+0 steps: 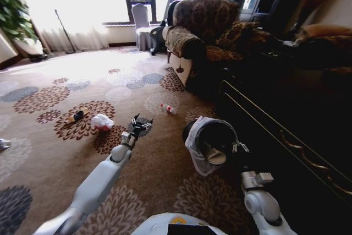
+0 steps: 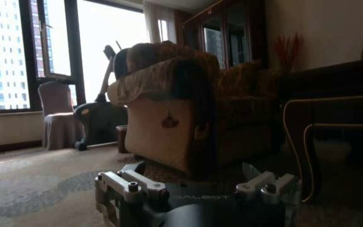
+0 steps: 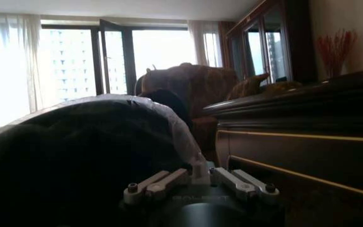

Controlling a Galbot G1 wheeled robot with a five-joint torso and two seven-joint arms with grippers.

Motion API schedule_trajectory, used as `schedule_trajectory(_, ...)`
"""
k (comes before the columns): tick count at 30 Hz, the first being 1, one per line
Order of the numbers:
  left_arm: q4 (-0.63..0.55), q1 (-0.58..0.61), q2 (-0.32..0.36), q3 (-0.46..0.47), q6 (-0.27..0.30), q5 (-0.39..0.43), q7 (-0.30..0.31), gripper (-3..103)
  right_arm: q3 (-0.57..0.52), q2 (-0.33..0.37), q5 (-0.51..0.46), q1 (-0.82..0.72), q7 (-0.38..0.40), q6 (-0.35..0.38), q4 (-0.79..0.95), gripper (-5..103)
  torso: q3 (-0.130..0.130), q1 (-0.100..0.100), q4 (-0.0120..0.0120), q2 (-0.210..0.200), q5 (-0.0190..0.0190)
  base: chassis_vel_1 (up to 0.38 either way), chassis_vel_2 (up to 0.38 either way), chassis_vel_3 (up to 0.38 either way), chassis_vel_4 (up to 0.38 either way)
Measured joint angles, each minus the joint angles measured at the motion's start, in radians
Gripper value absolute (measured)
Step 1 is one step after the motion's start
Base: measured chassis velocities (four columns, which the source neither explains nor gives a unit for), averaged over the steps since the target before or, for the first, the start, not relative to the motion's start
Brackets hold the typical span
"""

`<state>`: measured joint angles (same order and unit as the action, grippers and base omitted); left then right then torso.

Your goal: Pick up the trash from the ground and place it into the trash bin.

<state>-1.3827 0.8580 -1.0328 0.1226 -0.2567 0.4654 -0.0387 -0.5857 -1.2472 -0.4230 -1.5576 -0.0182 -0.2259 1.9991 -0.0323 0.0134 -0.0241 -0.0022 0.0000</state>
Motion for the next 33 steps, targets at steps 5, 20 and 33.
schedule_trajectory(5, 0.026, -0.029, -0.012, -0.043, 0.003, 0.003, -0.015, 100, 0.007, -0.009, 0.011, -0.022, 0.000, -0.010, 0.003, 0, 0.000, 0.000, 0.0002, 0.000, 0.0001, -0.118, -0.138, -0.125, -0.129)
schedule_trajectory(20, 0.082, -0.026, -0.045, -0.081, 0.016, 0.068, -0.013, 100, 0.041, -0.026, 0.040, -0.043, 0.000, -0.032, 0.004, 0, 0.000, 0.000, 0.0004, 0.000, 0.0000, -0.124, -0.128, -0.124, -0.128)
schedule_trajectory(33, 0.101, 0.005, -0.051, -0.056, -0.001, 0.071, -0.003, 100, 0.065, -0.039, 0.070, -0.058, 0.000, -0.044, 0.007, 0, 0.000, 0.000, -0.0006, 0.000, 0.0000, -0.048, 0.002, 0.002, -0.049)
